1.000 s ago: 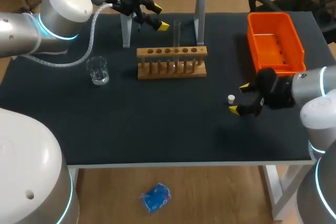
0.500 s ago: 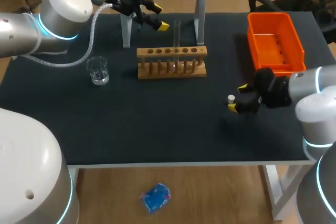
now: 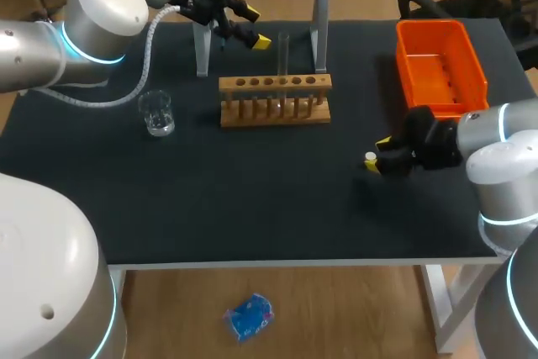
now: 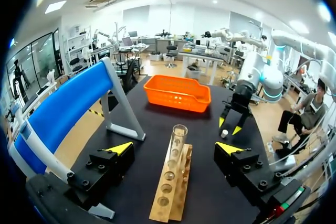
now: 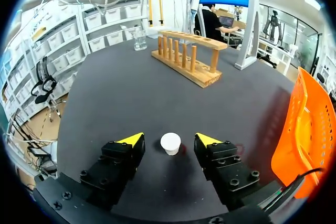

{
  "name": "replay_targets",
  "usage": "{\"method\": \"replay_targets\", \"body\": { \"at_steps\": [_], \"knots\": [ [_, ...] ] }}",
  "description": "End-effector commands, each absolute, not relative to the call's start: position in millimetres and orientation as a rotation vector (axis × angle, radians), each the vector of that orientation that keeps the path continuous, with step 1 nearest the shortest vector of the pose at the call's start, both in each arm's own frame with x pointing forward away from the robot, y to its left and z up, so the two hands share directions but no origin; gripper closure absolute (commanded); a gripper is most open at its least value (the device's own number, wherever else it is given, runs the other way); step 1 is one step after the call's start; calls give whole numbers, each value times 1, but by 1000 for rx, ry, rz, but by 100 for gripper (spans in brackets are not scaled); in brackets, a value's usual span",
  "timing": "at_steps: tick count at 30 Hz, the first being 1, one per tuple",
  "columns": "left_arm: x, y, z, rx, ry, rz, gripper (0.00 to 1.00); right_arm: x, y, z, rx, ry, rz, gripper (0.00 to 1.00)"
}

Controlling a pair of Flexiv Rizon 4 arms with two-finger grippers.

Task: Invert the test tube, pick up the pipette, mount the tip to pipette, aspirate from beaker and dispense into the tube, eject the tip, return the pipette, and cap with the stopper.

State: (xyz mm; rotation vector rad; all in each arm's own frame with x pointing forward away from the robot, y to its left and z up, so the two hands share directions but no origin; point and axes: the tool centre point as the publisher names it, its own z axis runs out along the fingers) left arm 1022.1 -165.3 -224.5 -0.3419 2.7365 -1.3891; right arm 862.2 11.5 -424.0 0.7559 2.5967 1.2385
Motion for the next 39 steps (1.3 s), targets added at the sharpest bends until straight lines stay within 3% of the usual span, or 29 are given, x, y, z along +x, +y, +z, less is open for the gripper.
{"method": "replay_targets", "body": {
  "at_steps": [1,8,18,39],
  "knots": [
    [1023,-165,-223,-342,2745,-1384,0,868,14,-428,753,2604,1238,44],
    [1023,-165,-223,-342,2745,-1384,0,872,17,-431,749,2614,1237,42],
    [1023,-165,-223,-342,2745,-1384,0,871,20,-431,743,2622,1232,54],
    [1023,-165,-223,-342,2745,-1384,0,865,19,-427,743,2625,1217,56]
  ]
}}
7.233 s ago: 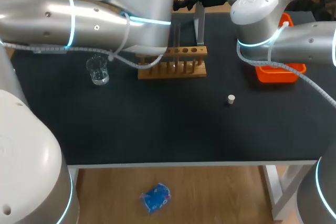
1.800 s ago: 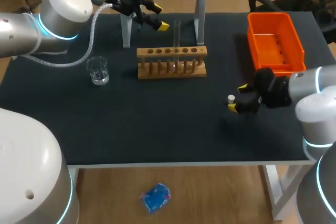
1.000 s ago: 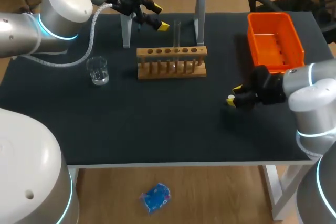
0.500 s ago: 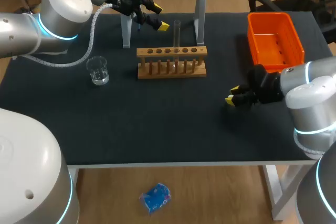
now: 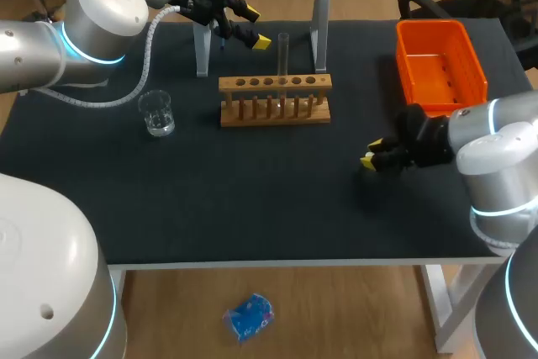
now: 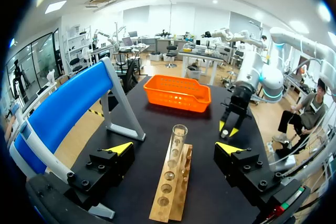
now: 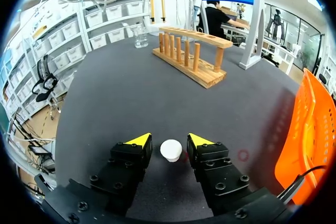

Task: Invert the test tube, pick up the pipette, mount the tip to pipette, aspirate from beaker and dispense into the tube, eject the tip, return the pipette, and cap with the stopper.

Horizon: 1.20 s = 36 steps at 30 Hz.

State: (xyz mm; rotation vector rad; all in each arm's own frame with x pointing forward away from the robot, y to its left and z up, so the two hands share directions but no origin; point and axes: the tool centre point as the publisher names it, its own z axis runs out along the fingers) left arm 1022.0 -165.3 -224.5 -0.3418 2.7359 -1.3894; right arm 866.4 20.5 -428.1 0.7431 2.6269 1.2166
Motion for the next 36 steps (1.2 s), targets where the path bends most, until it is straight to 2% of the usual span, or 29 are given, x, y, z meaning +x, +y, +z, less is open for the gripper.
{"method": "replay_targets", "body": {
  "at_steps": [1,16,21,24,25,36],
  "knots": [
    [1023,-165,-223,-342,2745,-1384,0,865,19,-427,745,2624,1217,56],
    [1023,-165,-223,-342,2745,-1384,0,865,16,-428,758,2626,1212,64],
    [1023,-165,-223,-342,2745,-1384,0,865,16,-428,760,2628,1212,79],
    [1023,-165,-223,-342,2745,-1384,0,865,16,-428,761,2630,1211,97],
    [1023,-165,-223,-342,2745,-1384,0,865,16,-428,762,2630,1209,100],
    [1023,-165,-223,-342,2745,-1384,0,867,17,-397,693,2636,1175,100]
  ]
}}
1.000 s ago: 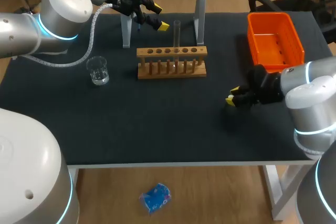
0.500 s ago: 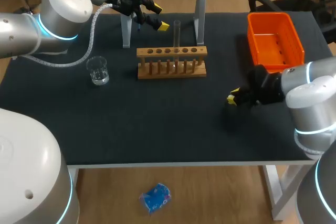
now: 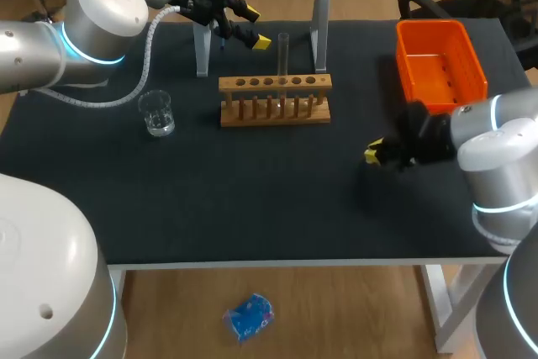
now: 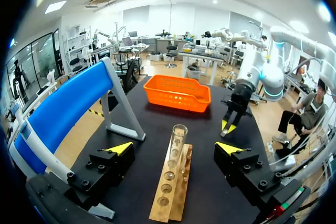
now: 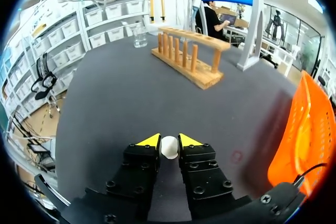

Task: Invert the test tube, pick up the pipette, mount the tip to pipette, aspirate from beaker and dispense into the tube, eject the tip, return the pipette, and cap with the stopper.

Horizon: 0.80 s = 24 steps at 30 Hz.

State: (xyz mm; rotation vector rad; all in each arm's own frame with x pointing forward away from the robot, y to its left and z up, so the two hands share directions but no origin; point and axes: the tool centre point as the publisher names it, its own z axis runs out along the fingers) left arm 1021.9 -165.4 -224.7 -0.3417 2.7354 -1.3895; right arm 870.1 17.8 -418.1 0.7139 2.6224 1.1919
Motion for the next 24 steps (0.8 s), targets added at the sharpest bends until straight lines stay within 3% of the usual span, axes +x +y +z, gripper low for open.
{"method": "replay_targets", "body": {
  "at_steps": [1,14,24],
  "knots": [
    [1023,-165,-223,-342,2745,-1384,0,867,18,-389,674,2640,1174,100],
    [1023,-165,-223,-342,2745,-1384,0,881,38,-279,192,2798,1389,100],
    [1023,-165,-223,-342,2745,-1384,0,921,83,-221,-84,2846,1385,100]
  ]
}}
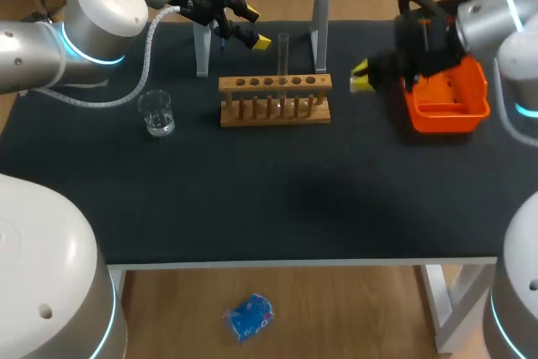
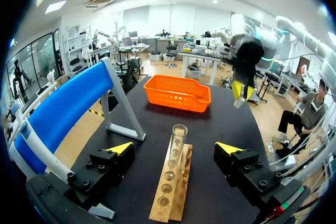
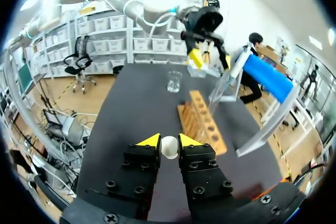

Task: Invert the test tube, pick up the pipette, mount the tip to pipette, aspirate from beaker and dispense into the tube, eject the tip, return the pipette, and cap with the stopper.

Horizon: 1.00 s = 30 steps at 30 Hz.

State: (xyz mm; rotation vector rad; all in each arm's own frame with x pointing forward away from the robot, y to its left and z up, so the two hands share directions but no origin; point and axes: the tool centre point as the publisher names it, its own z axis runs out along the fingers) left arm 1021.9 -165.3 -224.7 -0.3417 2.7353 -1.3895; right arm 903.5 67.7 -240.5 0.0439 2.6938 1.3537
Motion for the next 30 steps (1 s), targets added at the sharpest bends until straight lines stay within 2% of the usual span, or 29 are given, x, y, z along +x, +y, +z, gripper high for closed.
{"method": "replay_targets", "body": {
  "at_steps": [1,18,30],
  "knots": [
    [1023,-165,-223,-342,2745,-1384,0,927,88,-215,-49,2833,1350,100],
    [1023,-165,-223,-342,2745,-1384,0,927,87,-215,-29,2836,1358,100],
    [1023,-165,-223,-342,2745,-1384,0,965,131,-197,-87,2843,1243,100]
  ]
}}
